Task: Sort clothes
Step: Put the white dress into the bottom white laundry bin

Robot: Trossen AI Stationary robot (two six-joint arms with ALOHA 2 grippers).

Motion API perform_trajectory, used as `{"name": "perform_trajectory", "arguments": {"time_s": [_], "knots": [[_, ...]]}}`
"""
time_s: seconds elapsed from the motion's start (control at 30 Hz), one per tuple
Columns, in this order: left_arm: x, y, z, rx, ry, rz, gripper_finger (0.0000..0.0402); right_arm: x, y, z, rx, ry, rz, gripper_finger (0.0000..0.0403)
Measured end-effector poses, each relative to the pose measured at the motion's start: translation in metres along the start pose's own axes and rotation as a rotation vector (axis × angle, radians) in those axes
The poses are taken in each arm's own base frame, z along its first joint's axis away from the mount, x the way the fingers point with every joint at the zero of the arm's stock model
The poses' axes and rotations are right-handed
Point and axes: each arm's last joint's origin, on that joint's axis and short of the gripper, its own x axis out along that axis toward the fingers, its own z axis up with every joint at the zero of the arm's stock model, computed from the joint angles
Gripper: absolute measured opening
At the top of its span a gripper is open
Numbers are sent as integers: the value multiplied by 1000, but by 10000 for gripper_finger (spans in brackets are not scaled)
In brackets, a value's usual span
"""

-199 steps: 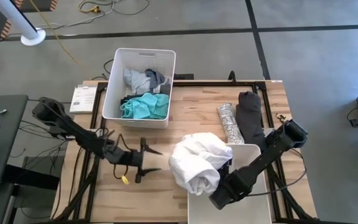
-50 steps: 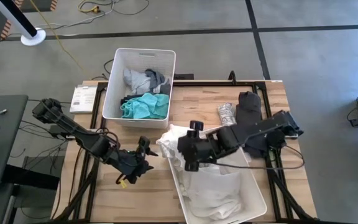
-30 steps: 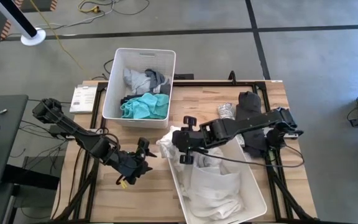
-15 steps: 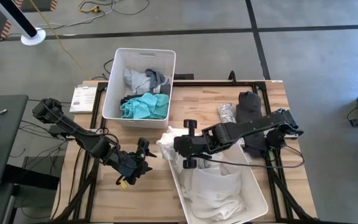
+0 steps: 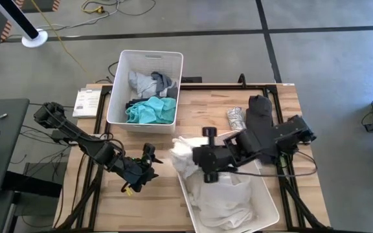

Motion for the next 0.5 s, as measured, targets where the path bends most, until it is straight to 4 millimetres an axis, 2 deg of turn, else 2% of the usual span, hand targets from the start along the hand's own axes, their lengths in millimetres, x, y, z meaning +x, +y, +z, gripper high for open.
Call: {"name": "perform_trajectory", "arguments": {"time_s": [0.3, 0.5], "knots": [[0, 0, 0, 4, 4, -1, 251, -33, 35, -31, 29, 219, 82, 3], [0, 0, 0, 2, -2, 0, 251, -29, 59, -42, 53, 305, 189, 3]]}}
